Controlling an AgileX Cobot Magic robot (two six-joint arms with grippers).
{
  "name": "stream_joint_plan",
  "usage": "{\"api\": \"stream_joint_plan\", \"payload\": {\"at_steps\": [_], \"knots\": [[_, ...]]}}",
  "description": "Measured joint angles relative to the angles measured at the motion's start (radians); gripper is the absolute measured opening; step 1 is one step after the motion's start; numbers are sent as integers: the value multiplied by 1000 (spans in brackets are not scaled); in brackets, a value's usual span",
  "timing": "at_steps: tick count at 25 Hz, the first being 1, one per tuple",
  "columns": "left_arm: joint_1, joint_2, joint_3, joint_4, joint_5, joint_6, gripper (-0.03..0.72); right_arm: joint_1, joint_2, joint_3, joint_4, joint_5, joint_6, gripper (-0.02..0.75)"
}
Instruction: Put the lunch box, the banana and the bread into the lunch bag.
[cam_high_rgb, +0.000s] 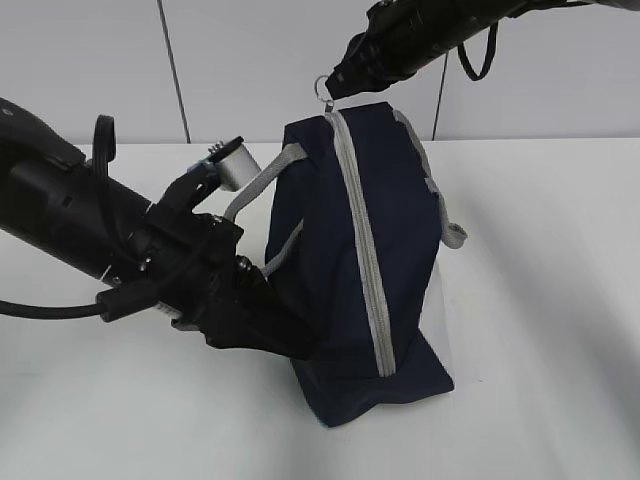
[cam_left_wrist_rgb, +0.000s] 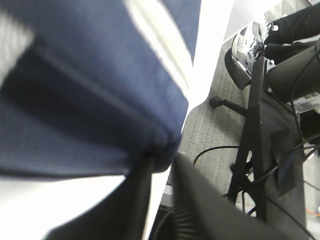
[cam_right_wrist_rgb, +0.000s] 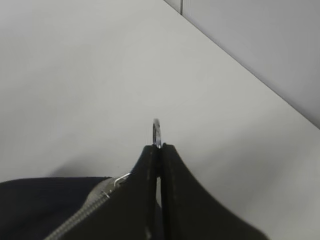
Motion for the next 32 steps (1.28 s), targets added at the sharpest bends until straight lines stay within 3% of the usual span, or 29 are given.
{"api": "stream_joint_plan", "payload": {"at_steps": [4,7,14,21,32], "knots": [[39,-9,-17,10,11,-77,426,-2,0,-2,0,28,0,-16],[100,-51,-35,15,51,-142,531,-2,0,-2,0,47,0,-16],[240,-163,-95,-12,-48,-440,552,-2,0,-2,-6,60,2,-16],[244,-115,-197,-37,-198,-602,524,-4,0,-2,-8,72,4,-16],[202,140,-367,-187,-202,-683,498,-4,0,-2,-8,86,4,-16]]}}
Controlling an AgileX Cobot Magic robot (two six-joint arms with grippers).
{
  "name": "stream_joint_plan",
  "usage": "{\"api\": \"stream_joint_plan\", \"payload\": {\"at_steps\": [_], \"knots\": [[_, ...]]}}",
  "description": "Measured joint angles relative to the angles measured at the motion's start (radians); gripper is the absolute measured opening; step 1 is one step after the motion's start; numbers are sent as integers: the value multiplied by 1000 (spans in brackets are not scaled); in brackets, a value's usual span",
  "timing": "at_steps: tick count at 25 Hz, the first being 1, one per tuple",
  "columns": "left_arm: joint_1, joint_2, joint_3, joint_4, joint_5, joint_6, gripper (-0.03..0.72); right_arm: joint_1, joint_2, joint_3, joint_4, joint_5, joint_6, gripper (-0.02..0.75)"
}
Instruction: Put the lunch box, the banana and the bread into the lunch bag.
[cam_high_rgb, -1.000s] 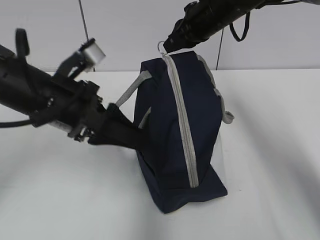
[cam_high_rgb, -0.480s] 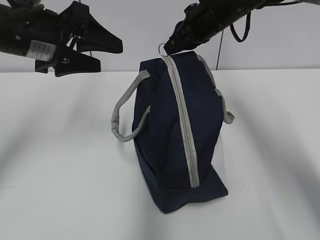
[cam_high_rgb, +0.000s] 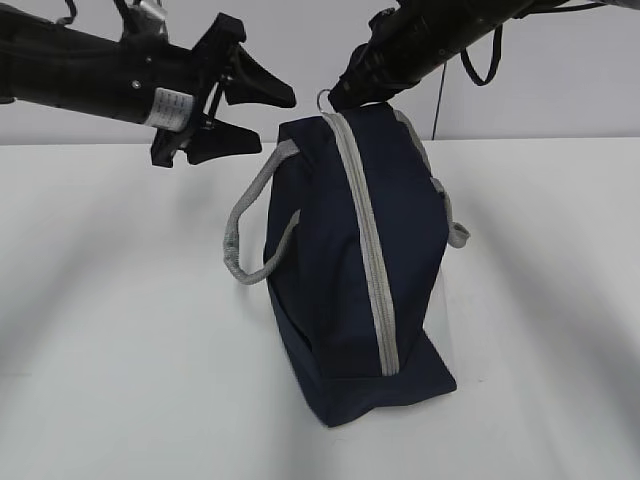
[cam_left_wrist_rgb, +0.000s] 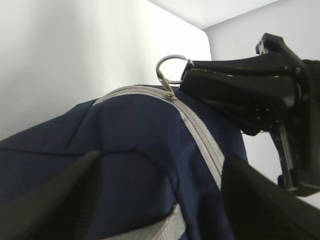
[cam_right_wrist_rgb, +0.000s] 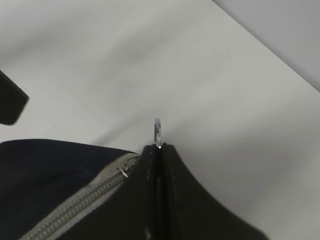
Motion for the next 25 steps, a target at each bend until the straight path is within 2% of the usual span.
{"api": "stream_joint_plan", "payload": {"at_steps": [6,9,12,15,17,25], "knots": [[-53,62,-56,-10,-6,-9,491,0,0,0,0,0,0,-16],[-65,75,-61,-10,-23,-9,433,0,0,0,-1,0,0,-16],[-68,79,-61,-9,-40,-9,290,0,0,0,-1,0,-8,-16],[-69,80,-61,-5,-44,-9,87,0,0,0,2,0,-51,-16],[-70,80,-61,-2,-43,-6,21,-5,0,0,31,1,-119,-16],[-70,80,-61,-2,-36,0,8,-77,33,0,314,38,-435,-16]]}}
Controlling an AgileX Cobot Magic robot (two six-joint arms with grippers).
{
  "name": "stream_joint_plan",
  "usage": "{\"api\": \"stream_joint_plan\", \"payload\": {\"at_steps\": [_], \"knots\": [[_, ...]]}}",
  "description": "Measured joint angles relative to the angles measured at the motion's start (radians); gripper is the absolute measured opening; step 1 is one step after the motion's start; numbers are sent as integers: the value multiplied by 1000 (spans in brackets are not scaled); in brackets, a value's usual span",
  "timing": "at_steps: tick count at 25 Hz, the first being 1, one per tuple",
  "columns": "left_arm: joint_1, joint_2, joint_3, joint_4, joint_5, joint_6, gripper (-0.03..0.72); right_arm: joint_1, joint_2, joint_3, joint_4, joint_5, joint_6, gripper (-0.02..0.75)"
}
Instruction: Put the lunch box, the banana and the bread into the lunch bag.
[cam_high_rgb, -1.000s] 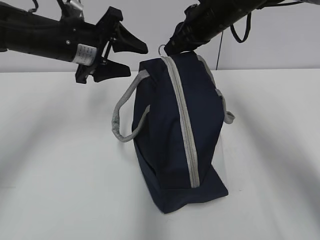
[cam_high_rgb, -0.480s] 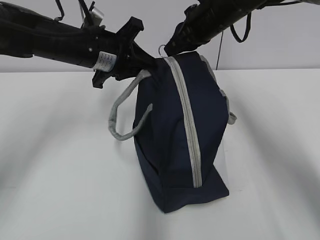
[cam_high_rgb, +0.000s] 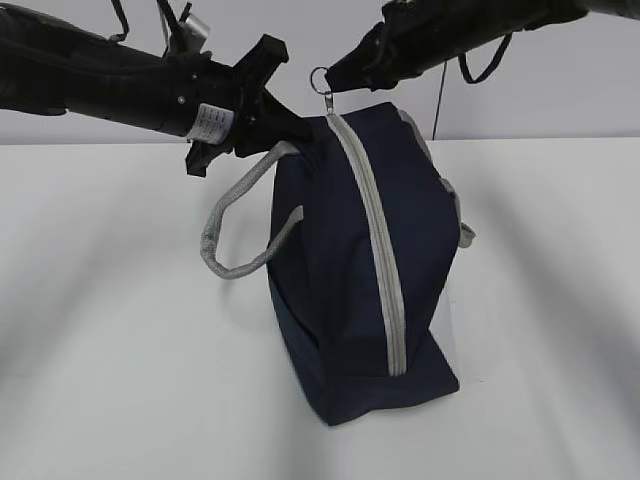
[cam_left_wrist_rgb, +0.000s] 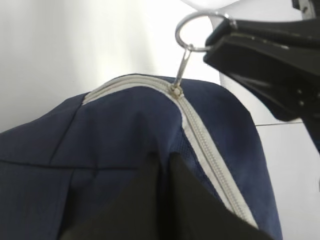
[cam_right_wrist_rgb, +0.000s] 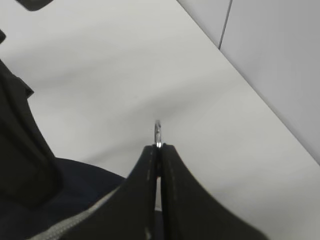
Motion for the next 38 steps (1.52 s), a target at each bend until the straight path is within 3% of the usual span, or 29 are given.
{"api": "stream_joint_plan", "payload": {"at_steps": [4,14,29,38], "knots": [[0,0,0,-2,13,21,8,-24,51,-10,85,38,-94,-16],[0,0,-82,27,114,37,7,-28,117,-75,142,57,-158,-16],[6,-22,-138,253,129,37,6,-75,122,-86,168,123,-194,-16],[6,-27,-138,282,116,37,6,-78,175,-94,277,144,-281,-16]]}}
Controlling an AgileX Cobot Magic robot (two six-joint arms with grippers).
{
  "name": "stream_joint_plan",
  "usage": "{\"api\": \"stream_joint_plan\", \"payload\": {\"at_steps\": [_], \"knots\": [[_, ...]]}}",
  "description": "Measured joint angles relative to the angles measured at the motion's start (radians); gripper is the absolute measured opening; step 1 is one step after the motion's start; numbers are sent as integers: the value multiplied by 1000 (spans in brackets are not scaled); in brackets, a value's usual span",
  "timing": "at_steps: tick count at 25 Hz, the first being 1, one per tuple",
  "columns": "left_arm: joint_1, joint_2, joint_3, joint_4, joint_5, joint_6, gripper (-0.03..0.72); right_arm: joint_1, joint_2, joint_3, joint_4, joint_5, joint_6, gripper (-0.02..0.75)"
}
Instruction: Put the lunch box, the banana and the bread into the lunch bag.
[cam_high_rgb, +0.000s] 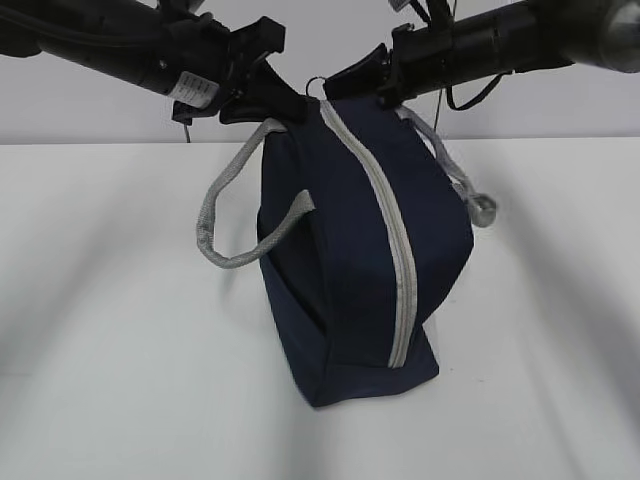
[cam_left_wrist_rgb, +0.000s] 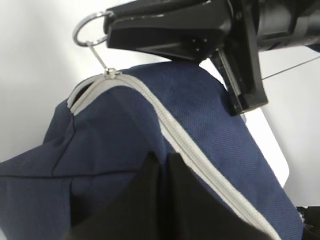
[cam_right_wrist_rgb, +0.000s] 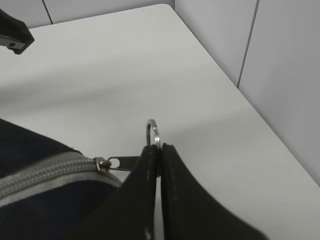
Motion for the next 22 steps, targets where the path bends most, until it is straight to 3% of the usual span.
{"api": "stream_joint_plan", "payload": {"at_steps": [9,22], "knots": [[0,0,0,8,5,11,6,0,52,-10,40,7,-3,-16],[0,-31,1,37,-18,85,6,0,56,-15,-172,13,120,-15]]}}
